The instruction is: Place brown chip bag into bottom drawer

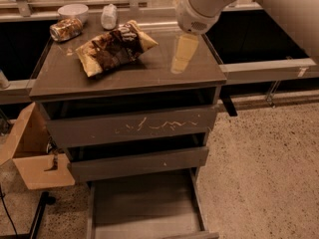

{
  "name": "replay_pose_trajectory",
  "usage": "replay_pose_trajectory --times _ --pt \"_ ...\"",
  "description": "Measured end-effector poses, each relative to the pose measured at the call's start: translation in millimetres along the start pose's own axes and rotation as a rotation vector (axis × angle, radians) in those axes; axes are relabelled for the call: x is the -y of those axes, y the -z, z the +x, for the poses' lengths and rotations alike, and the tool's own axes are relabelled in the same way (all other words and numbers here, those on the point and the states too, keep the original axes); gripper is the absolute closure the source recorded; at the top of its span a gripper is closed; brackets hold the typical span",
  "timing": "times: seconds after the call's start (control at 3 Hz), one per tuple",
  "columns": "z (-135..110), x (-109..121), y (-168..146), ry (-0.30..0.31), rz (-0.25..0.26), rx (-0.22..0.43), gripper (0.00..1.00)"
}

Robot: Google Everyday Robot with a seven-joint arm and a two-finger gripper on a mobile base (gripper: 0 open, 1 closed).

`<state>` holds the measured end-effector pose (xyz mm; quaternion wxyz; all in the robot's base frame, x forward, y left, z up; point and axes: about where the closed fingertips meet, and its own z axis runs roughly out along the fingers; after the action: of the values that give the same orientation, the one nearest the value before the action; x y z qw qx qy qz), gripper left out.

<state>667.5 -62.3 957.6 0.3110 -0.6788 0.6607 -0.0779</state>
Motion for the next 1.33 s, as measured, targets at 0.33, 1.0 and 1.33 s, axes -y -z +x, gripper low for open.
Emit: replay_pose_trajectory --times 0.33,1.0,1.33 --pt "-22 21 -19 0.038 0.002 0.05 0.0" --pt "-65 54 -66 0.09 -0.015 0.12 0.0" --pt "-77 61 -89 0.097 -0.032 0.135 0.0"
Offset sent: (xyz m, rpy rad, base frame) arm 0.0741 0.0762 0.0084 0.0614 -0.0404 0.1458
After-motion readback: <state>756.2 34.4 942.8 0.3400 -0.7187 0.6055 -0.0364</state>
